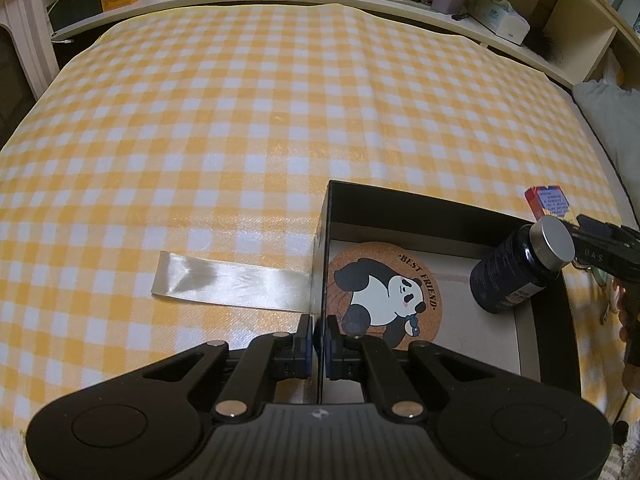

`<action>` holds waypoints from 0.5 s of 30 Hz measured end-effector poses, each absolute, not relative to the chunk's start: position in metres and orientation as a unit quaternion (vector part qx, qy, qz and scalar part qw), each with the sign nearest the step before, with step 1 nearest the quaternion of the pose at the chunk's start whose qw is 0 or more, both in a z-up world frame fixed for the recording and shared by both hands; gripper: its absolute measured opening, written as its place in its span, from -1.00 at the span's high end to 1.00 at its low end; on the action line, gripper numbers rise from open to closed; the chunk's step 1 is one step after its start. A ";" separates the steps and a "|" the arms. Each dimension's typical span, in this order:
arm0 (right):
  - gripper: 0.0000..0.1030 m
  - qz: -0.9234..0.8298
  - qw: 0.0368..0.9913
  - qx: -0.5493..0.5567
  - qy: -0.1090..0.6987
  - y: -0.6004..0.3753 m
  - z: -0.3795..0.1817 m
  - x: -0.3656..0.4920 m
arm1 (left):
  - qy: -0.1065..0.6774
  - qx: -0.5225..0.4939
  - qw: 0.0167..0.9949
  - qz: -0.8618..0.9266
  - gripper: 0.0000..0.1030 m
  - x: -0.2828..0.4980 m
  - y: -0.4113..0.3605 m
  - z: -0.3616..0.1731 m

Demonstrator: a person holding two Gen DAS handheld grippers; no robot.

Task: Organize rigid objects
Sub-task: 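Close the right tool on the colourful card box and lift it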

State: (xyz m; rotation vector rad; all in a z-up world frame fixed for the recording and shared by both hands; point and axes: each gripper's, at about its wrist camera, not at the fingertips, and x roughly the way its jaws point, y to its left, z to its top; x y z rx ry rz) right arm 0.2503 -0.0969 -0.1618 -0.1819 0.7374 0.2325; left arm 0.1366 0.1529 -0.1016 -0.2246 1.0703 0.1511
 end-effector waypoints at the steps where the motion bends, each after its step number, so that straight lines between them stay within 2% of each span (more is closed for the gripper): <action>1: -0.16 0.113 0.919 -0.086 0.367 -0.097 -0.160 0.250 | 0.508 -0.107 0.851 0.072 0.89 0.137 0.153 -0.102; 9: -0.16 0.111 0.874 -0.050 0.471 -0.091 -0.152 0.227 | 0.509 -0.101 0.852 0.072 0.89 0.138 0.153 -0.101; 13: -0.16 0.117 0.870 -0.038 0.477 -0.089 -0.150 0.223 | 0.509 -0.100 0.852 0.072 0.89 0.139 0.152 -0.100; 15: -0.30 0.107 0.875 -0.028 0.471 -0.089 -0.149 0.227 | 0.509 -0.102 0.851 0.072 0.89 0.139 0.152 -0.100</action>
